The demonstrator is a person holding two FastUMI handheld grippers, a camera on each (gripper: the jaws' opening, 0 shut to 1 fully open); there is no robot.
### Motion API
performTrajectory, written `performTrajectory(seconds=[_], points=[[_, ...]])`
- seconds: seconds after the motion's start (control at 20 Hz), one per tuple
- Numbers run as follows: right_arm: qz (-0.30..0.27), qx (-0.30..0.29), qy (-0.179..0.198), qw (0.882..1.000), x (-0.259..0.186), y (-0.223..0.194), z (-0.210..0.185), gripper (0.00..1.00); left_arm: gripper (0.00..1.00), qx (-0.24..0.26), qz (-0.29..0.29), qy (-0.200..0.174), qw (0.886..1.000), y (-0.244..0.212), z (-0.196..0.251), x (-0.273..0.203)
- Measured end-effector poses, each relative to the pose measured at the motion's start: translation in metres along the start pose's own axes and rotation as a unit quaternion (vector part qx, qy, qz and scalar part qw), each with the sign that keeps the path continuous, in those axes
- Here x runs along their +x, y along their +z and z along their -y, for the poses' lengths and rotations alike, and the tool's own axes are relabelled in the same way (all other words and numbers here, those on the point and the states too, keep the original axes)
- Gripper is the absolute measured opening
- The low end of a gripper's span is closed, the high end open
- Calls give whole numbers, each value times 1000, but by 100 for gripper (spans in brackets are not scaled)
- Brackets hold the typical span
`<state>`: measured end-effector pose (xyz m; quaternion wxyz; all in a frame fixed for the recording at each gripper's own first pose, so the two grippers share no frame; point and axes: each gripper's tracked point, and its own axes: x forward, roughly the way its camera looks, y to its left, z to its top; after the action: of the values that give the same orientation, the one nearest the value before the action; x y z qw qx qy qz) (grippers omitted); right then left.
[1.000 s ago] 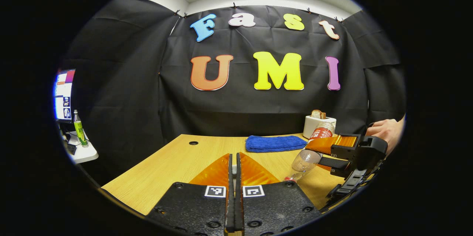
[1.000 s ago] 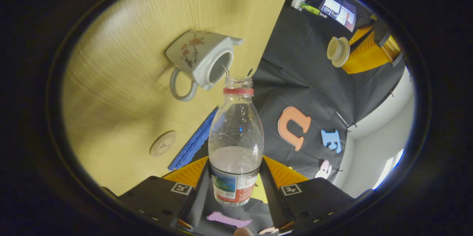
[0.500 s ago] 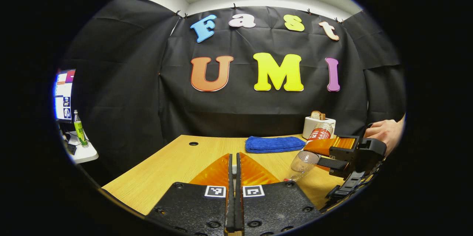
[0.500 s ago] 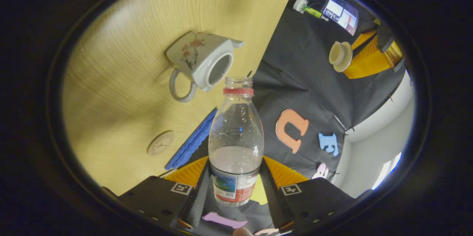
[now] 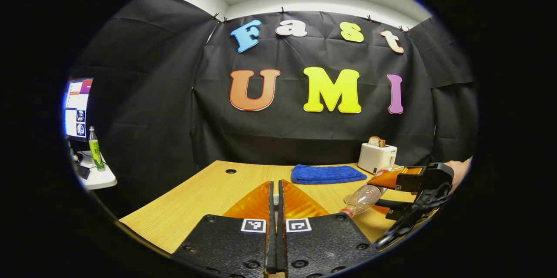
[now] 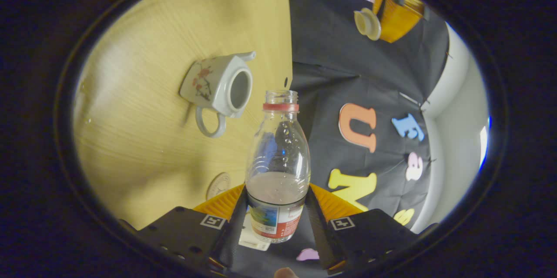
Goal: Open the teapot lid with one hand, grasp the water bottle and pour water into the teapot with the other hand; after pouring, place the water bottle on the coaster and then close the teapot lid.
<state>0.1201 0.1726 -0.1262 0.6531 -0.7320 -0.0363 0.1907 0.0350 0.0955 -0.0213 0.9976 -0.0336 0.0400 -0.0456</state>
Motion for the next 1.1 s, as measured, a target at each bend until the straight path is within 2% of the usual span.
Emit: performTrajectory(seconds=[0.1,0.2,0.3,0.35,0.45,0.55,0.65,0.9,1.0,1.1], points=[[0,75,8,997,-5,-2,3,73,2,4,-1,0,1000,-1,1,2],[5,147,5,989,-12,-4,11,73,3,6,-3,-1,1000,-2,3,2],[10,227,1,974,-17,-8,21,72,2,6,-1,-6,1000,-3,8,4],[12,276,-1,961,-17,-11,25,73,3,3,1,-11,1000,-2,13,3],[18,386,17,922,-16,-15,25,73,3,4,1,-18,1000,-3,21,5],[24,484,32,874,-16,-19,28,72,3,11,-2,-22,1000,-6,27,6],[33,567,23,823,-10,-33,45,72,3,14,-5,-26,1000,-6,32,7],[42,696,-3,717,29,-66,61,71,3,8,-5,-24,1000,-7,33,9],[35,719,-1,694,54,-74,57,71,3,7,-7,-22,1000,-8,31,8],[24,726,2,688,73,-80,49,70,3,10,-7,-22,1000,-8,32,8]])
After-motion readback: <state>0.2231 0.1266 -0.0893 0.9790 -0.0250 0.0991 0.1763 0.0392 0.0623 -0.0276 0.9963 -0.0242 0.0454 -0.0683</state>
